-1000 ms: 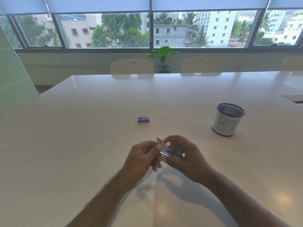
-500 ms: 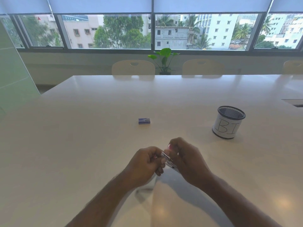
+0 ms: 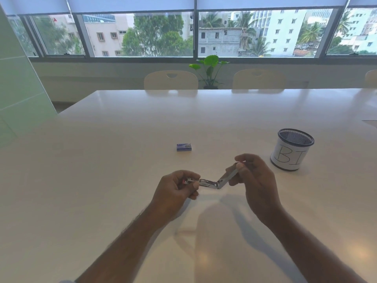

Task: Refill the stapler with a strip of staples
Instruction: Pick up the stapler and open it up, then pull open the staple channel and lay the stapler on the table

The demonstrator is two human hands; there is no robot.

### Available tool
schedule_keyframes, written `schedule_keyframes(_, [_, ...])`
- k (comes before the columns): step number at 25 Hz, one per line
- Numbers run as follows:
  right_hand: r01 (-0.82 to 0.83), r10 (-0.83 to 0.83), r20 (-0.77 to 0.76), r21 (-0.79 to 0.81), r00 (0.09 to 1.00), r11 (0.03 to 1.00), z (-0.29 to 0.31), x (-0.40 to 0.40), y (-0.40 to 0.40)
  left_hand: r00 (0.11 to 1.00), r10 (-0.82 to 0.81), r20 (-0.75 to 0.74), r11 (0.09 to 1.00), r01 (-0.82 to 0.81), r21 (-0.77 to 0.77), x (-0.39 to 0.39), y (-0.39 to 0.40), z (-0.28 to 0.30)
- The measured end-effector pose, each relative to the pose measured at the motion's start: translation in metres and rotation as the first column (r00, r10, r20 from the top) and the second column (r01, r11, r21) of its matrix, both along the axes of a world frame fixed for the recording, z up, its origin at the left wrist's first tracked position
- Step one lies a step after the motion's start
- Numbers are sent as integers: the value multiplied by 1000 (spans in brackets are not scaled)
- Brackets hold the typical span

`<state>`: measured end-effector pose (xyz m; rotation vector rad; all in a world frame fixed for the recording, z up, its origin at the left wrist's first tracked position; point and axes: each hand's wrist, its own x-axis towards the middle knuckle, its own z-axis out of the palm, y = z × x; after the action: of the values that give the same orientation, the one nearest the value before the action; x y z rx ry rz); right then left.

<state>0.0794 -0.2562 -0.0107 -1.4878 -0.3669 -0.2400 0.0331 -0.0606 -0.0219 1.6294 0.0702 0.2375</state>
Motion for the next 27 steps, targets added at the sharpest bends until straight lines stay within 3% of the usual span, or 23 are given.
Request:
schedule_keyframes(5, [83,-83,-210,-9,974,997,0,8,-5,998,56,25,998,-56,-27,-1,2,4])
schedule_keyframes(9, [91,-146,-273,-205,951,974,-6,13,-10,998,41,46,995,-36,-97,-1,6,6])
schedule_keyframes(12, [147,-206,-51,-532,977,834,-8,8,-9,998,24,60,996,-18,-91,-3,5,6])
schedule_keyframes(14, [225,-165,152,-655,974,722,-6,0,-5,998,2,66,998,2,-67,-4,1,6])
schedule_keyframes(17, [255,-75,288,-663,955,704,-2,-15,9,995,-40,86,999,42,-30,-7,-7,6])
schedule_keyframes(22, [139,-11,195,-657,981,741,0,-25,24,986,-101,129,989,86,117,-11,-17,4])
schedule_keyframes(27, [84,-27,100,-627,995,775,-1,-24,25,987,-115,112,983,96,158,-11,-19,4])
